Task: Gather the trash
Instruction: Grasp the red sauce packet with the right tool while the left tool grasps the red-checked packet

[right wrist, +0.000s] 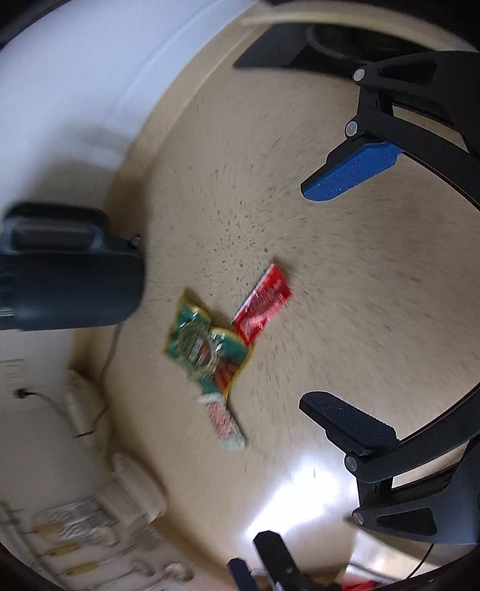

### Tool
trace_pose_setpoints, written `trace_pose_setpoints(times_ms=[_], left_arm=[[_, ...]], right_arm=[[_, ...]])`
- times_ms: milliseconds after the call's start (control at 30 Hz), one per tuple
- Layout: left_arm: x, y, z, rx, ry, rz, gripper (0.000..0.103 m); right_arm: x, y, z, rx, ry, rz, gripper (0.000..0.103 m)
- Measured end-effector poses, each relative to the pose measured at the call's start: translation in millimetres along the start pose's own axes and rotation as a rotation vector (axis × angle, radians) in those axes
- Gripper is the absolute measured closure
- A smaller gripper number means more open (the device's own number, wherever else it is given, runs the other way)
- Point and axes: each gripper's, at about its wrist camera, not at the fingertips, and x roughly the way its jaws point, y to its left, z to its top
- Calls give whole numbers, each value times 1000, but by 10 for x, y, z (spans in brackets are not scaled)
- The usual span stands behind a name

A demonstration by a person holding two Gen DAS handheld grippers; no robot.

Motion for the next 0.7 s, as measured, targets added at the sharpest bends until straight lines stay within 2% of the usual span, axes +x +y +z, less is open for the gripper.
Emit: trace_pose_setpoints(times_ms=[133,300,367,500,533,567,633,667,700], left_arm=[[498,-2,169,16,48,-2,1],[915,57,276,14,62,-11,1],[998,88,284,24,61,-8,1],[1163,135,344,36,70,-6,1],[1214,144,364,36,68,-17,1],[1250,151,378,39,70,-24,1],[1332,146,402,47,72,-22,2],[1340,149,405,54,75,-22,2],[1381,150,413,60,77,-23,3]], right_arm=[[398,6,95,-51,37,20,0],[689,-13,151,-66,58,43,13],[743,-12,167,-76,59,51,27],[800,-2,187,-98,54,42,42],[793,-4,193,-102,49,43,53],[785,-13,204,-104,43,41,75],[783,-24,222,-111,37,43,78],[782,-36,228,-104,34,55,85],[772,-60,243,-91,28,74,87]])
